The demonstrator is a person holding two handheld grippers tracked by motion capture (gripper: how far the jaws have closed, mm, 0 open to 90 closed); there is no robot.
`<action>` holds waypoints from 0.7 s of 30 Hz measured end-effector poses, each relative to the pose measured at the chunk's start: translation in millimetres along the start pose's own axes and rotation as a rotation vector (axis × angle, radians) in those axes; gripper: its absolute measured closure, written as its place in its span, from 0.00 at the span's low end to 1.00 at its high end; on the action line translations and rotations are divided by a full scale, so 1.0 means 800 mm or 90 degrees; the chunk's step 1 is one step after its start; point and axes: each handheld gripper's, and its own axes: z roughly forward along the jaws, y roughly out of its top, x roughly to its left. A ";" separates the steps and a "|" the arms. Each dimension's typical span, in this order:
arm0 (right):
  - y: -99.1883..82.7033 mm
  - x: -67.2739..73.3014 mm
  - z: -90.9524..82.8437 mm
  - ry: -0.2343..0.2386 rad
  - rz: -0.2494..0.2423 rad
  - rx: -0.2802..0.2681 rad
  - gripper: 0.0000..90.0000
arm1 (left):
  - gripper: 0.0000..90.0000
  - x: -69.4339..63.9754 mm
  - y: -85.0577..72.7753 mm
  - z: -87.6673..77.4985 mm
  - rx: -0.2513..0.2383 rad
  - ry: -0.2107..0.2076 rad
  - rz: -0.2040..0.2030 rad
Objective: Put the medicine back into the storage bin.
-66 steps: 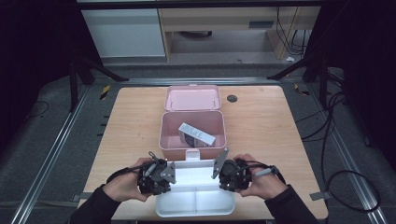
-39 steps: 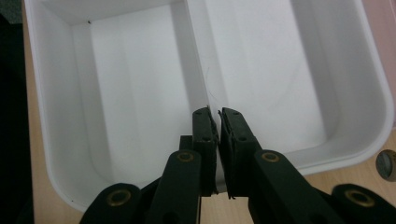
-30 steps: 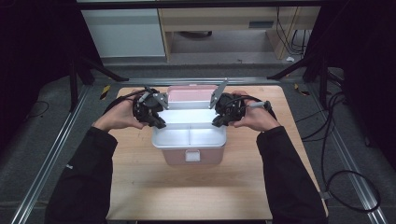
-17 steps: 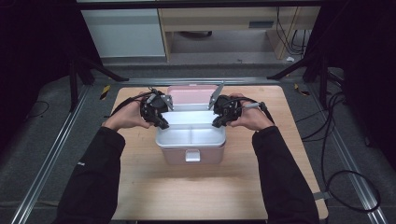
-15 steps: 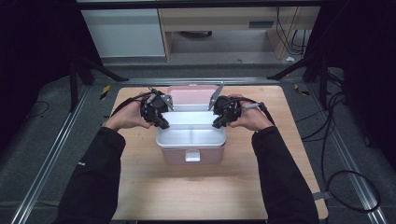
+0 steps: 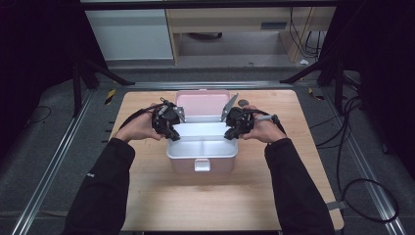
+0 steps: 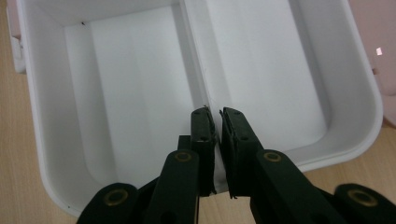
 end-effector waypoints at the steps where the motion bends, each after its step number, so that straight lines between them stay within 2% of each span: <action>1: -0.002 0.002 0.001 0.002 -0.001 -0.002 0.93 | 0.94 -0.002 0.001 0.001 0.004 -0.001 0.003; 5: -0.006 0.010 0.001 -0.005 -0.006 -0.003 0.92 | 0.94 -0.010 0.000 0.002 -0.001 0.005 -0.004; 8: -0.004 0.014 -0.003 -0.028 -0.004 -0.005 0.79 | 0.91 -0.019 -0.002 -0.004 -0.018 0.029 -0.010; 10: -0.005 0.015 -0.012 -0.042 0.003 -0.039 0.76 | 0.84 -0.025 -0.006 -0.015 -0.056 0.054 -0.016; 12: -0.008 0.017 -0.025 -0.053 0.031 -0.077 0.68 | 0.79 -0.030 -0.010 -0.027 -0.098 0.063 -0.031; 13: -0.011 0.017 -0.031 -0.059 0.047 -0.099 0.66 | 0.75 -0.033 -0.012 -0.032 -0.111 0.073 -0.038; 14: -0.014 0.017 -0.036 -0.068 0.062 -0.123 0.66 | 0.73 -0.033 -0.012 -0.032 -0.111 0.073 -0.038; 15: -0.017 0.017 -0.042 -0.078 0.077 -0.138 0.64 | 0.68 -0.037 -0.016 -0.039 -0.124 0.099 -0.056; 16: -0.020 0.017 -0.046 -0.089 0.093 -0.147 0.63 | 0.66 -0.037 -0.018 -0.041 -0.129 0.106 -0.067; 18: -0.026 0.017 -0.054 -0.126 0.115 -0.146 0.59 | 0.61 -0.036 -0.024 -0.044 -0.163 0.126 -0.096; 21: -0.035 0.016 -0.062 -0.156 0.136 -0.154 0.57 | 0.55 -0.032 -0.034 -0.047 -0.197 0.141 -0.135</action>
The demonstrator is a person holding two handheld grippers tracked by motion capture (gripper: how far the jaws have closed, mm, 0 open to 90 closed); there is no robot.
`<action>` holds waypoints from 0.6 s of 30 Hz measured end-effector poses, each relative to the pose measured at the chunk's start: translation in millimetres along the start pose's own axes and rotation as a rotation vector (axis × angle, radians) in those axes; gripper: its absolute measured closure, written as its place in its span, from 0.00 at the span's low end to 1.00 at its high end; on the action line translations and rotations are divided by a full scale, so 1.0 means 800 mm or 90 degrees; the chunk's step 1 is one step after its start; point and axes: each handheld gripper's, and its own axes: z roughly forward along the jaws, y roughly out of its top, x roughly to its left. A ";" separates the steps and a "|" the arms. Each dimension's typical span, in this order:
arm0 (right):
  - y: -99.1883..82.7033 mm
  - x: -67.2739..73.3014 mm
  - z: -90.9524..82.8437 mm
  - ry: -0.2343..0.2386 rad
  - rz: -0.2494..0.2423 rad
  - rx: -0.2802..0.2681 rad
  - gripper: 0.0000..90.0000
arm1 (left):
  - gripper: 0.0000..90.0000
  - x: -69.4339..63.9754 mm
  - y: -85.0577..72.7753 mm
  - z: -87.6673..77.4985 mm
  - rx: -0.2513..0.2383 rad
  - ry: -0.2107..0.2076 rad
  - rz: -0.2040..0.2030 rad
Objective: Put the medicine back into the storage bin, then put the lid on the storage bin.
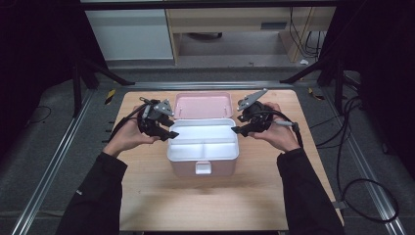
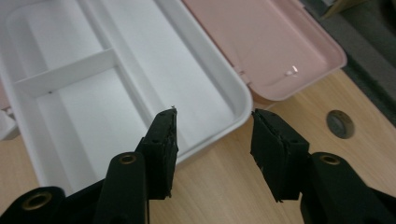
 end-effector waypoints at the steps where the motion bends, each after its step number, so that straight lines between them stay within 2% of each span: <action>1: -0.003 -0.002 -0.004 -0.008 0.008 -0.007 0.56 | 0.55 0.002 -0.003 -0.001 -0.010 0.009 -0.014; 2: -0.005 -0.003 -0.007 -0.010 0.024 -0.012 0.55 | 0.54 0.004 -0.005 -0.002 -0.019 0.018 -0.029; 3: -0.005 -0.003 -0.007 -0.010 0.024 -0.012 0.55 | 0.53 0.004 -0.005 -0.002 -0.019 0.018 -0.029; 5: -0.012 -0.007 -0.013 -0.026 0.043 -0.026 0.53 | 0.52 0.010 -0.011 -0.003 -0.048 0.036 -0.069; 6: -0.019 -0.013 -0.017 -0.034 0.065 -0.038 0.50 | 0.52 0.013 -0.013 -0.002 -0.059 0.044 -0.089; 7: -0.022 -0.015 -0.017 -0.038 0.069 -0.038 0.50 | 0.51 0.015 -0.014 -0.003 -0.059 0.056 -0.100; 8: -0.024 -0.018 -0.018 -0.046 0.074 -0.031 0.48 | 0.51 0.019 -0.018 -0.003 -0.071 0.083 -0.123; 11: -0.028 -0.024 -0.019 -0.060 0.096 -0.030 0.49 | 0.51 0.026 -0.025 -0.004 -0.108 0.102 -0.174; 14: -0.028 -0.029 -0.019 -0.076 0.105 -0.041 0.51 | 0.51 0.035 -0.031 -0.002 -0.125 0.121 -0.203; 16: -0.027 -0.033 -0.018 -0.082 0.122 -0.056 0.51 | 0.50 0.042 -0.034 -0.001 -0.133 0.134 -0.219; 17: -0.027 -0.033 -0.018 -0.082 0.122 -0.056 0.51 | 0.49 0.042 -0.034 -0.001 -0.133 0.134 -0.219; 18: -0.026 -0.038 -0.016 -0.093 0.144 -0.073 0.50 | 0.49 0.047 -0.036 0.001 -0.148 0.148 -0.234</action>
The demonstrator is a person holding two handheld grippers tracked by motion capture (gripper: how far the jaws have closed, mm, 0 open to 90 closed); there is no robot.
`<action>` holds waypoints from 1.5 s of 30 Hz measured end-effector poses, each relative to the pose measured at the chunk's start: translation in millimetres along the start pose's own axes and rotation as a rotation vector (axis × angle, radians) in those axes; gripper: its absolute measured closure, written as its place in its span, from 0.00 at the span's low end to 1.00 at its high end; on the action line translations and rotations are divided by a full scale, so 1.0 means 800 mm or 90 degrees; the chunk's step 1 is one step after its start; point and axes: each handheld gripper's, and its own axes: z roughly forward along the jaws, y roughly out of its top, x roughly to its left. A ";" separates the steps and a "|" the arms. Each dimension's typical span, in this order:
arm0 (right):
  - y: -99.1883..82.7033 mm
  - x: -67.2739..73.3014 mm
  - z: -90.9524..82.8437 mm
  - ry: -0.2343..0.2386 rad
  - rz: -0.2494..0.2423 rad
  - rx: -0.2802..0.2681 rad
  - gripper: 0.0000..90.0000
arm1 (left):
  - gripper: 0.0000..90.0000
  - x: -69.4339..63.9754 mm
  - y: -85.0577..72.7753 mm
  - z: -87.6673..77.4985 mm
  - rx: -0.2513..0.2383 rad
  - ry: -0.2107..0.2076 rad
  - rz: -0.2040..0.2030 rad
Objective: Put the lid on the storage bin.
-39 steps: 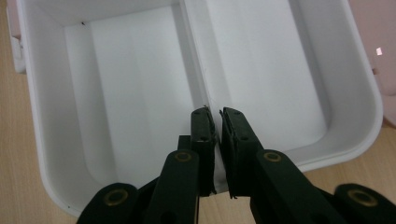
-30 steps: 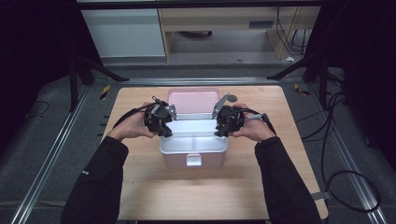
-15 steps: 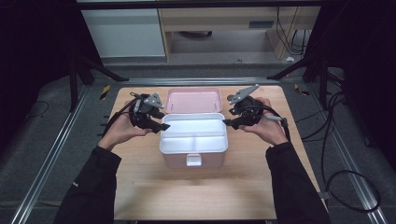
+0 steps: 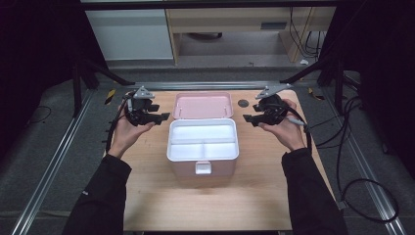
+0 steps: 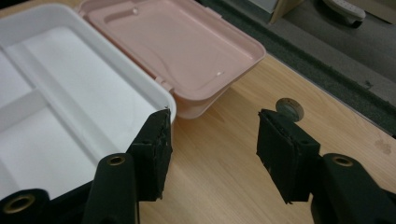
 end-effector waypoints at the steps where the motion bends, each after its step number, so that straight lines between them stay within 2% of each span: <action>1: 0.000 -0.002 0.001 -0.002 0.013 -0.010 0.49 | 0.49 0.002 0.000 0.001 -0.008 0.009 -0.006; 3: 0.002 -0.007 0.005 -0.003 0.036 -0.032 0.48 | 0.50 0.004 0.001 0.004 -0.021 0.031 -0.017; 5: 0.002 -0.010 0.008 -0.005 0.041 -0.043 0.48 | 0.49 0.005 0.002 0.007 -0.030 0.033 -0.022; 6: 0.003 -0.014 0.016 -0.007 0.053 -0.053 0.47 | 0.49 0.007 0.002 0.014 -0.045 0.033 -0.033; 8: 0.006 -0.016 0.025 -0.013 0.056 -0.045 0.44 | 0.50 0.008 0.002 0.024 -0.050 0.029 -0.042; 10: 0.011 -0.017 0.035 -0.004 0.059 -0.044 0.44 | 0.50 0.007 0.002 0.036 -0.048 0.047 -0.034; 11: 0.013 -0.018 0.040 -0.005 0.062 -0.050 0.44 | 0.50 0.007 0.002 0.042 -0.050 0.047 -0.032; 13: 0.018 -0.020 0.049 0.000 0.070 -0.057 0.44 | 0.49 0.009 0.001 0.053 -0.048 0.050 -0.042; 18: 0.023 -0.033 0.076 0.000 0.095 -0.061 0.44 | 0.48 0.010 -0.002 0.076 -0.041 0.046 -0.052; 19: 0.023 -0.033 0.076 0.000 0.095 -0.061 0.44 | 0.48 0.010 -0.002 0.076 -0.041 0.046 -0.052; 20: 0.022 -0.038 0.088 0.003 0.107 -0.064 0.44 | 0.47 0.011 -0.004 0.082 -0.039 0.047 -0.052; 22: 0.020 -0.040 0.097 0.004 0.111 -0.060 0.44 | 0.47 0.013 -0.005 0.088 -0.033 0.046 -0.053; 25: 0.018 -0.041 0.108 0.010 0.115 -0.053 0.45 | 0.47 0.016 -0.007 0.094 -0.027 0.049 -0.055; 26: 0.015 -0.040 0.119 0.014 0.116 -0.044 0.45 | 0.46 0.019 -0.010 0.100 -0.031 0.042 -0.066; 31: 0.011 -0.033 0.147 0.032 0.124 -0.035 0.45 | 0.47 0.023 -0.013 0.113 -0.033 0.033 -0.077; 33: 0.010 -0.030 0.156 0.035 0.123 -0.031 0.45 | 0.47 0.022 -0.017 0.123 -0.012 0.033 -0.071; 36: 0.008 -0.030 0.168 0.036 0.134 -0.026 0.45 | 0.47 0.023 -0.020 0.130 -0.002 0.020 -0.078; 40: 0.004 -0.032 0.176 0.036 0.145 -0.013 0.45 | 0.46 0.020 -0.021 0.136 -0.003 0.015 -0.067; 45: 0.001 -0.033 0.182 0.042 0.158 -0.011 0.45 | 0.48 0.021 -0.022 0.140 -0.009 0.005 -0.074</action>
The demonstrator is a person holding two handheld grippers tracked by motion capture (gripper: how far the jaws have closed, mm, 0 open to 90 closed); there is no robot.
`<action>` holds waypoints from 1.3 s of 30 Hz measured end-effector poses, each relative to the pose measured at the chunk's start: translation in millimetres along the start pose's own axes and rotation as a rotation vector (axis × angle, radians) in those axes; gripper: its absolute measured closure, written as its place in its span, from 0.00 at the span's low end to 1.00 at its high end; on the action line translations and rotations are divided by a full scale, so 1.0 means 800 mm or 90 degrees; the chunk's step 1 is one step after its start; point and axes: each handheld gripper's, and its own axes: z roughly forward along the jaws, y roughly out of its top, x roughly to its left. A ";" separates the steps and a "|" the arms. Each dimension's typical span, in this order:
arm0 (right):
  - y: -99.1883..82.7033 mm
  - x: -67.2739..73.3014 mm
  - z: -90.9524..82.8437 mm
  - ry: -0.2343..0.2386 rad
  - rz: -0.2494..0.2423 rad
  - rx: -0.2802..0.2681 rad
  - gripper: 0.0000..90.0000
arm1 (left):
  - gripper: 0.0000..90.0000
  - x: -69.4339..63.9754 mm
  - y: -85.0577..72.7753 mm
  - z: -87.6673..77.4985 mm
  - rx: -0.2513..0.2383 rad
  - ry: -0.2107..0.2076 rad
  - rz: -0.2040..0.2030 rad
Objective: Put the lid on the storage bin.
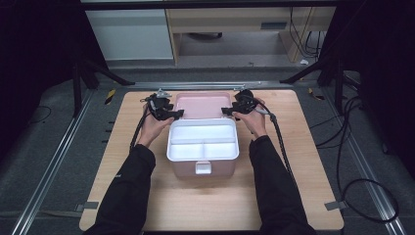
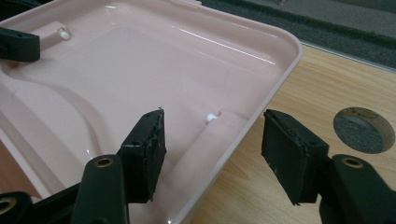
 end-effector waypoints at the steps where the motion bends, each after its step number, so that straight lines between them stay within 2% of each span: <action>1: -0.001 -0.002 0.004 0.005 0.008 0.005 0.45 | 0.48 0.001 -0.001 0.001 -0.002 -0.006 -0.004; 3: -0.002 -0.003 0.006 0.014 0.019 0.002 0.45 | 0.48 0.005 -0.002 0.001 -0.005 -0.025 -0.020; 6: -0.001 -0.003 0.006 0.012 0.019 -0.002 0.46 | 0.48 0.007 -0.003 0.000 -0.010 -0.032 -0.018; 9: 0.000 -0.003 0.002 0.009 0.018 -0.006 0.49 | 0.49 0.009 -0.002 -0.003 -0.018 -0.041 -0.031; 15: 0.010 0.002 -0.015 0.014 0.024 -0.052 0.51 | 0.56 0.016 0.005 -0.022 -0.078 -0.057 -0.042; 16: 0.012 0.003 -0.019 0.014 0.023 -0.065 0.52 | 0.57 0.016 0.005 -0.022 -0.078 -0.057 -0.042; 17: 0.014 0.005 -0.023 0.015 0.021 -0.075 0.52 | 0.57 0.016 0.009 -0.033 -0.097 -0.059 -0.035; 18: 0.017 0.006 -0.028 0.015 0.017 -0.086 0.52 | 0.58 0.016 0.009 -0.033 -0.097 -0.059 -0.035; 19: 0.019 0.008 -0.032 0.017 0.014 -0.097 0.52 | 0.58 0.015 0.013 -0.044 -0.112 -0.060 -0.029; 23: 0.025 0.015 -0.052 0.028 0.002 -0.125 0.52 | 0.60 0.010 0.019 -0.066 -0.136 -0.063 -0.016; 26: 0.027 0.021 -0.065 0.031 -0.017 -0.135 0.52 | 0.61 0.004 0.021 -0.079 -0.134 -0.054 0.002; 30: 0.030 0.031 -0.081 0.027 -0.043 -0.132 0.53 | 0.63 -0.004 0.024 -0.094 -0.135 -0.051 0.018; 36: 0.033 0.042 -0.104 0.023 -0.063 -0.133 0.55 | 0.65 -0.016 0.027 -0.113 -0.130 -0.047 0.043; 39: 0.033 0.047 -0.115 0.018 -0.070 -0.128 0.57 | 0.66 -0.022 0.024 -0.120 -0.140 -0.047 0.047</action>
